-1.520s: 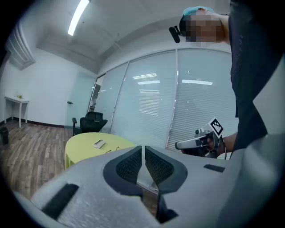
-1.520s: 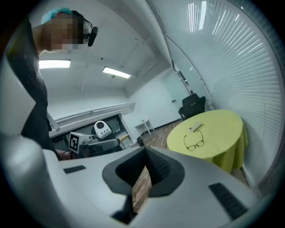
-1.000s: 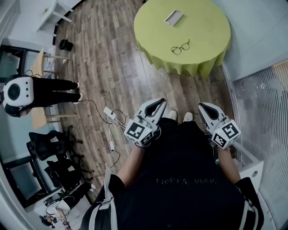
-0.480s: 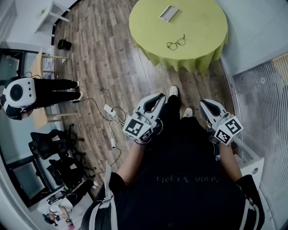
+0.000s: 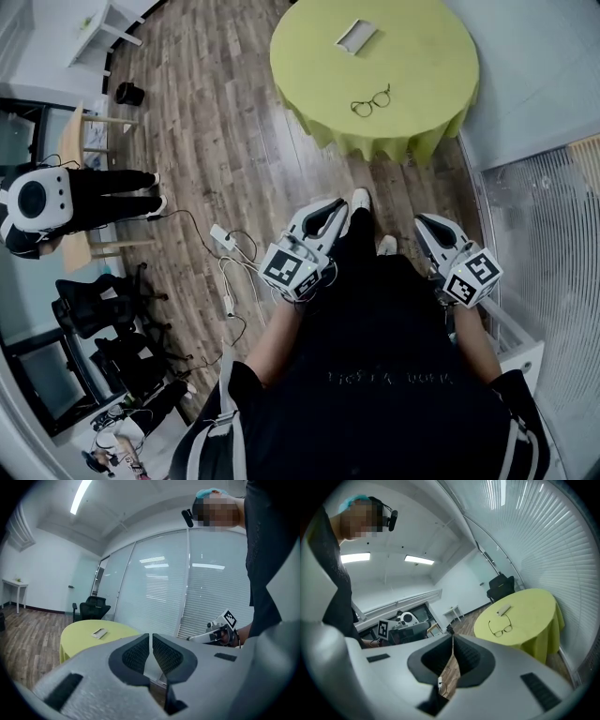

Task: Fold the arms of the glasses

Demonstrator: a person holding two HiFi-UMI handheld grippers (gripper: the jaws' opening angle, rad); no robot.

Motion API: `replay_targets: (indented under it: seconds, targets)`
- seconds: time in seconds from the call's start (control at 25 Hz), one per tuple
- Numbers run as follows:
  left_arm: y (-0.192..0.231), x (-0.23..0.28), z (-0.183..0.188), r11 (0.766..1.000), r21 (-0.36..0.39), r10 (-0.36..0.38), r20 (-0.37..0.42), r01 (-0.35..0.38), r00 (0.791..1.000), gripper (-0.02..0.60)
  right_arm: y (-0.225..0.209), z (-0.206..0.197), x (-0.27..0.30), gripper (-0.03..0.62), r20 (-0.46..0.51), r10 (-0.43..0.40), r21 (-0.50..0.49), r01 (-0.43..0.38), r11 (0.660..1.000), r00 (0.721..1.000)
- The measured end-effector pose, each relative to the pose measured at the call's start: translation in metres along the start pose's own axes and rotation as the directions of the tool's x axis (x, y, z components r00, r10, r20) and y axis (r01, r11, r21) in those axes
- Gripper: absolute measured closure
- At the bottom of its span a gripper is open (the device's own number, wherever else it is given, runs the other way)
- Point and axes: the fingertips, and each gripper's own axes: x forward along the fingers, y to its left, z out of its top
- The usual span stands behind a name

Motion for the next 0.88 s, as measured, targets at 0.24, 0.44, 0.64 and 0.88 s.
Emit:
replay_targets:
  seconds: [0.24, 0.44, 0.64, 0.88]
  targets:
    - [0.034, 0.008, 0.000, 0.999, -0.029, 0.020, 0.002, -0.020, 1.000, 0.546, -0.015, 0.005, 0.028, 0.563, -0.055, -0.007, -0.007, 0.007, 1.000, 0.998]
    - [0.073, 0.020, 0.010, 0.999, -0.042, 0.011, -0.014, -0.011, 1.000, 0.546, -0.023, 0.025, 0.068, 0.563, -0.081, -0.016, -0.003, 0.016, 1.000, 0.997]
    - [0.099, 0.047, 0.006, 0.997, -0.048, -0.060, -0.031, 0.058, 0.998, 0.546, -0.044, 0.036, 0.105, 0.563, -0.109, -0.027, -0.009, 0.026, 1.000, 0.994]
    - [0.134, 0.070, 0.014, 0.994, -0.029, -0.103, -0.048, 0.102, 0.994, 0.546, -0.057, 0.059, 0.150, 0.563, -0.118, -0.025, -0.033, 0.021, 0.999, 0.993]
